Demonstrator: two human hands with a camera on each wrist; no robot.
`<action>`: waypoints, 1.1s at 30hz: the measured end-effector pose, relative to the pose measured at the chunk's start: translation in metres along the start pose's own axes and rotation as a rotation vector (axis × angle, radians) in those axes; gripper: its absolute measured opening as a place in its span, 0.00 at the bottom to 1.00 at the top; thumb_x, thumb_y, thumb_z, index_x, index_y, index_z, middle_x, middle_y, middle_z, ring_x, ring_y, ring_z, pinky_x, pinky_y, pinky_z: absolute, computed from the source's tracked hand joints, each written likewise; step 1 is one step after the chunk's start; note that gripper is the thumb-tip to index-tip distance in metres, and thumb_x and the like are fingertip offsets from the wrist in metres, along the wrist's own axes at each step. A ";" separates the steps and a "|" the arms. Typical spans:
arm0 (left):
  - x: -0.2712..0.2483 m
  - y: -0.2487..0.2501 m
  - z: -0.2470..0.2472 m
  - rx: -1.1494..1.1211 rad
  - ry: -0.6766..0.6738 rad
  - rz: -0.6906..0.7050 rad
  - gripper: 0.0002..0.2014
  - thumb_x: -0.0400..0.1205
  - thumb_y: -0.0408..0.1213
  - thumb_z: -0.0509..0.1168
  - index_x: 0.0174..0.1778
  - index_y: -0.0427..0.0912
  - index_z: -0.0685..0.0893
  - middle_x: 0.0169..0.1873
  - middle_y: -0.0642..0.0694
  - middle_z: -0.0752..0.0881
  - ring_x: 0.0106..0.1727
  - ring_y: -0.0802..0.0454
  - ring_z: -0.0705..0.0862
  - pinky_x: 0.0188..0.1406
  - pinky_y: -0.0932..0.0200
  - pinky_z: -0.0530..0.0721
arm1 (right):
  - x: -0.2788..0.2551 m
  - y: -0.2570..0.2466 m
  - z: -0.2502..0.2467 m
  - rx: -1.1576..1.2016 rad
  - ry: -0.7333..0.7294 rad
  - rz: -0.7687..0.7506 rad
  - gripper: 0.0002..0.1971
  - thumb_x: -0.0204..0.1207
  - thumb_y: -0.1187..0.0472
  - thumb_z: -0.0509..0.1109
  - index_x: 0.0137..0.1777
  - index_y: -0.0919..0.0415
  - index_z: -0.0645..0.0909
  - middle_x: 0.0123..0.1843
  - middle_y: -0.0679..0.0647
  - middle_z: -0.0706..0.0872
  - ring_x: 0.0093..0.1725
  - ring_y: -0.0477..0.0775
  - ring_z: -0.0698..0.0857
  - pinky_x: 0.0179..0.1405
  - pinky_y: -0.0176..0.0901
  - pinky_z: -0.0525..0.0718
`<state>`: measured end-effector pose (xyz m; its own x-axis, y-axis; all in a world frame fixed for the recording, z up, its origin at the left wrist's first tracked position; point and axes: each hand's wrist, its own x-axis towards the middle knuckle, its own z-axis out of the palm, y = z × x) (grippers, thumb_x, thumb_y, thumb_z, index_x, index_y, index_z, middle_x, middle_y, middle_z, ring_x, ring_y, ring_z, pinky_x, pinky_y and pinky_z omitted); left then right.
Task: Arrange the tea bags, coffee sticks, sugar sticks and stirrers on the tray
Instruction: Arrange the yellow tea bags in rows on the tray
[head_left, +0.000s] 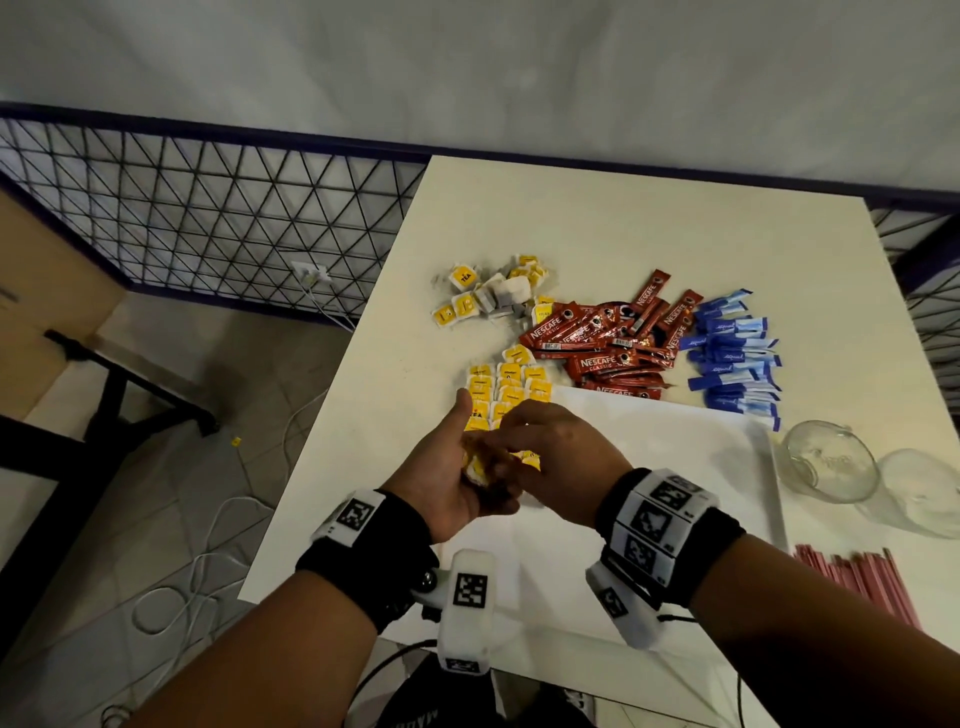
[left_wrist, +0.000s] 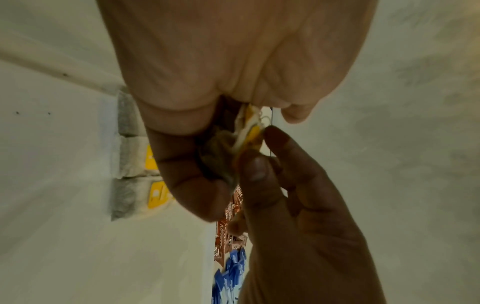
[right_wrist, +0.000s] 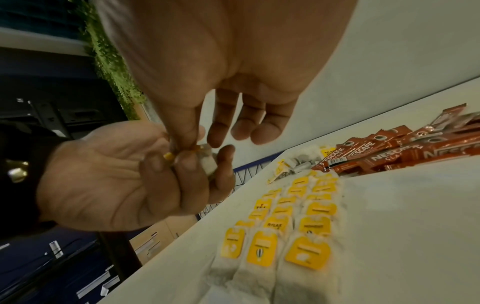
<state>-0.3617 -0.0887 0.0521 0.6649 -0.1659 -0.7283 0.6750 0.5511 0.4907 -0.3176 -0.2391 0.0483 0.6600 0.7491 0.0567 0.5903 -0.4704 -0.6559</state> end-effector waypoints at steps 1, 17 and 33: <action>0.000 0.000 0.002 0.018 0.004 0.000 0.36 0.79 0.70 0.50 0.51 0.38 0.83 0.30 0.39 0.76 0.28 0.43 0.78 0.27 0.55 0.81 | -0.001 0.000 -0.002 -0.005 0.002 -0.007 0.17 0.70 0.64 0.71 0.59 0.54 0.87 0.53 0.55 0.83 0.51 0.59 0.82 0.48 0.52 0.83; 0.001 -0.008 0.015 0.077 0.015 -0.050 0.28 0.80 0.63 0.61 0.35 0.38 0.82 0.28 0.42 0.79 0.26 0.44 0.81 0.27 0.56 0.81 | -0.008 0.003 -0.017 -0.031 -0.039 -0.094 0.09 0.69 0.65 0.75 0.48 0.55 0.85 0.52 0.50 0.81 0.48 0.54 0.78 0.48 0.45 0.78; 0.002 -0.023 -0.020 0.945 0.143 0.379 0.15 0.79 0.43 0.71 0.29 0.41 0.83 0.19 0.50 0.78 0.20 0.47 0.72 0.22 0.60 0.72 | -0.003 0.004 -0.022 0.130 -0.112 0.339 0.04 0.75 0.54 0.73 0.48 0.50 0.82 0.40 0.42 0.84 0.39 0.43 0.80 0.37 0.31 0.75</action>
<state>-0.3826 -0.0847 0.0301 0.8841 0.0182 -0.4669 0.4459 -0.3320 0.8312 -0.3066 -0.2535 0.0622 0.7484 0.6111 -0.2578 0.2788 -0.6426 -0.7137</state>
